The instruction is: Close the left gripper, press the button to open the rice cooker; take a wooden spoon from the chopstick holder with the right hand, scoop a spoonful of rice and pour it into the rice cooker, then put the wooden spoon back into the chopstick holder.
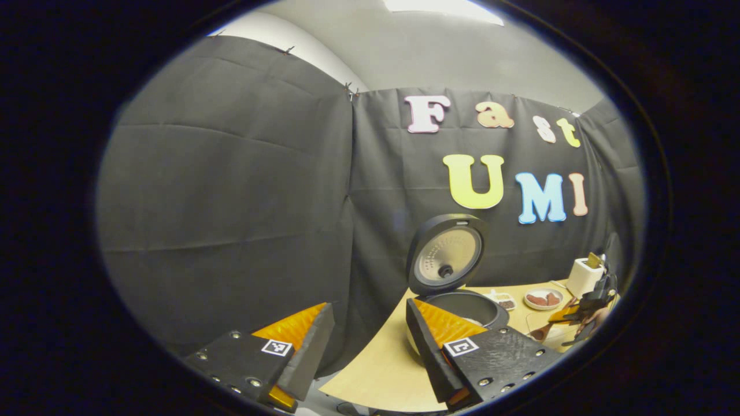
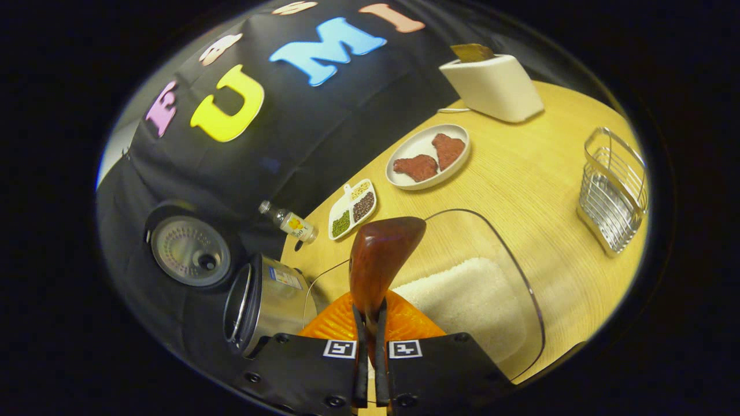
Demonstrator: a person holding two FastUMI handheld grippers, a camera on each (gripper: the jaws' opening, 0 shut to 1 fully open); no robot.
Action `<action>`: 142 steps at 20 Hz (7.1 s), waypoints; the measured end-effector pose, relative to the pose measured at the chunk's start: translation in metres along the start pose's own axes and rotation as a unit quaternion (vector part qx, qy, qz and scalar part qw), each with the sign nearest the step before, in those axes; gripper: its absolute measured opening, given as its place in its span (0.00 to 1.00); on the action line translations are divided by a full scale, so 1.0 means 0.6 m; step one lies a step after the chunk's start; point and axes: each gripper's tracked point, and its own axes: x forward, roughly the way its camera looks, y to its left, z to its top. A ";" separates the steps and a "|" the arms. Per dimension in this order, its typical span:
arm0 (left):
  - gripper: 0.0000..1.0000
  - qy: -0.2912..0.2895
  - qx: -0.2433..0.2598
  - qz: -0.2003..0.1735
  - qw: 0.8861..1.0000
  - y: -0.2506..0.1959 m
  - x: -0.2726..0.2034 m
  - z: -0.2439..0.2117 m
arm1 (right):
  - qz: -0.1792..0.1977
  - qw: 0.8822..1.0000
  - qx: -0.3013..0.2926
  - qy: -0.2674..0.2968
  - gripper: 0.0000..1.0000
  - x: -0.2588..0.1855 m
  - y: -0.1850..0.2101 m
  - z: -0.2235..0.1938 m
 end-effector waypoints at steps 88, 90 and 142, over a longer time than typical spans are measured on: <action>0.81 0.024 -0.071 0.110 0.991 0.201 -0.076 -0.092 | 0.079 0.589 -0.790 -0.149 0.08 0.079 0.499 -0.163; 0.78 0.023 -0.065 0.105 0.992 0.200 -0.075 -0.089 | 0.085 0.643 -0.750 -0.132 0.08 0.080 0.495 -0.155; 0.77 0.007 -0.003 -0.144 0.989 -0.356 -0.001 0.017 | -0.155 0.961 -0.181 -0.141 0.08 -0.216 -0.268 0.299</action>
